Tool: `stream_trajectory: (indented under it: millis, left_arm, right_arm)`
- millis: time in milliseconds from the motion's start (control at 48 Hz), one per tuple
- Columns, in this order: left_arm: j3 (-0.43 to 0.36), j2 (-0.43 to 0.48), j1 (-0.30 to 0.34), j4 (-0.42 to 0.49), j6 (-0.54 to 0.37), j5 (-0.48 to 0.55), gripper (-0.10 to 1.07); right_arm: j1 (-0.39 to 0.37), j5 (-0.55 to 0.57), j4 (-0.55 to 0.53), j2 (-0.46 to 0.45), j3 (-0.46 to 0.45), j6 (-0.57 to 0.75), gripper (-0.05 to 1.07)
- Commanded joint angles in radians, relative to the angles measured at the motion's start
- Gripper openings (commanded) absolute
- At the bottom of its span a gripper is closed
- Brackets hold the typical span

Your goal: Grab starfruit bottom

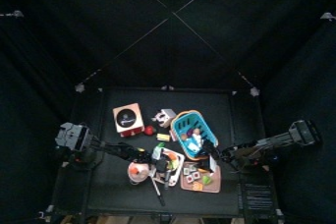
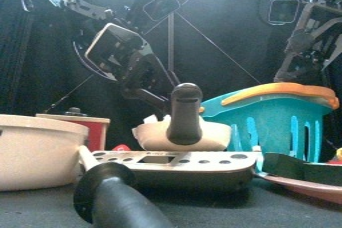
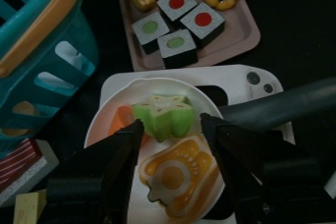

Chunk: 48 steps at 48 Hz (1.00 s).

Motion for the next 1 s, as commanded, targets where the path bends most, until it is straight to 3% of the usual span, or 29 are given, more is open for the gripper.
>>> stream_trajectory:
  millis: [0,979]
  left_arm:
    - [-0.021,-0.008,0.0,0.011,0.0,-0.008,0.88]
    - [-0.052,0.041,0.028,0.035,0.002,-0.055,0.87]
  right_arm:
    - [-0.002,-0.006,0.0,-0.006,-0.014,0.0,0.9]
    - [-0.002,-0.008,0.002,0.0,-0.009,0.002,0.9]
